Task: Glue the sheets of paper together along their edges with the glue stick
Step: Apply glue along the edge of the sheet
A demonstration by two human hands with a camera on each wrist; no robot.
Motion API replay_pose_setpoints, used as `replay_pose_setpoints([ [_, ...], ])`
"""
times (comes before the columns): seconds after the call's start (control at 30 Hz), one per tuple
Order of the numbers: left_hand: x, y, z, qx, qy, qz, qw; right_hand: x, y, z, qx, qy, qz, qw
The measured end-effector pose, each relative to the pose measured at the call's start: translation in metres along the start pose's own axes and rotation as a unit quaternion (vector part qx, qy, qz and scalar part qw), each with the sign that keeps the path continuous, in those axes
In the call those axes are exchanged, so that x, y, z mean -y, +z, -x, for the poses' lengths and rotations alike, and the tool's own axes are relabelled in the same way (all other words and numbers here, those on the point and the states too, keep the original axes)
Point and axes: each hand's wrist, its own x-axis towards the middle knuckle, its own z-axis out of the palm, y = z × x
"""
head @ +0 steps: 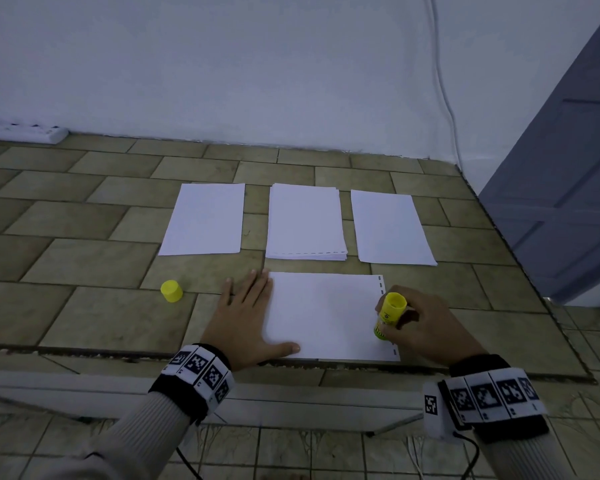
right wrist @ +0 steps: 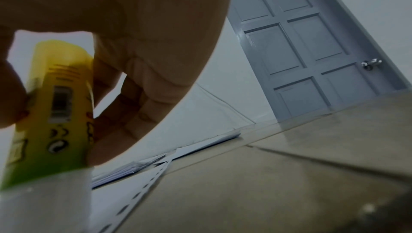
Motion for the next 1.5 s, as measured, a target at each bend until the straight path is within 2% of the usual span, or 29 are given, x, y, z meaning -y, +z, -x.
replay_pose_setpoints([
  [0.4,0.000,-0.002,0.000,0.005,-0.002,0.001,1.000,-0.008,-0.011,-0.059,-0.052,0.034,0.132,0.989],
  [0.67,-0.001,-0.001,0.000,0.007,-0.004,0.004,1.000,-0.002,-0.013,-0.071,-0.072,0.097,0.120,0.985],
  [0.87,-0.001,-0.002,0.001,0.001,-0.006,0.010,1.000,0.002,-0.029,-0.060,-0.027,0.160,0.246,0.956],
  [1.0,-0.001,-0.002,0.001,0.002,-0.006,0.008,1.000,0.001,-0.028,-0.052,0.078,0.210,0.363,0.904],
  [1.07,-0.001,-0.002,0.001,0.004,-0.007,0.009,1.000,0.001,-0.027,-0.049,0.093,0.220,0.364,0.900],
  [1.2,-0.001,-0.002,0.001,0.004,-0.005,0.014,1.000,-0.001,-0.034,-0.044,0.047,0.232,0.314,0.919],
  [1.33,-0.001,-0.004,0.001,0.009,-0.004,0.012,1.000,-0.009,-0.047,-0.046,-0.047,0.254,0.224,0.940],
  [1.5,-0.002,-0.005,0.001,0.014,-0.003,0.014,1.000,-0.022,-0.052,-0.046,-0.142,0.287,0.178,0.930],
])
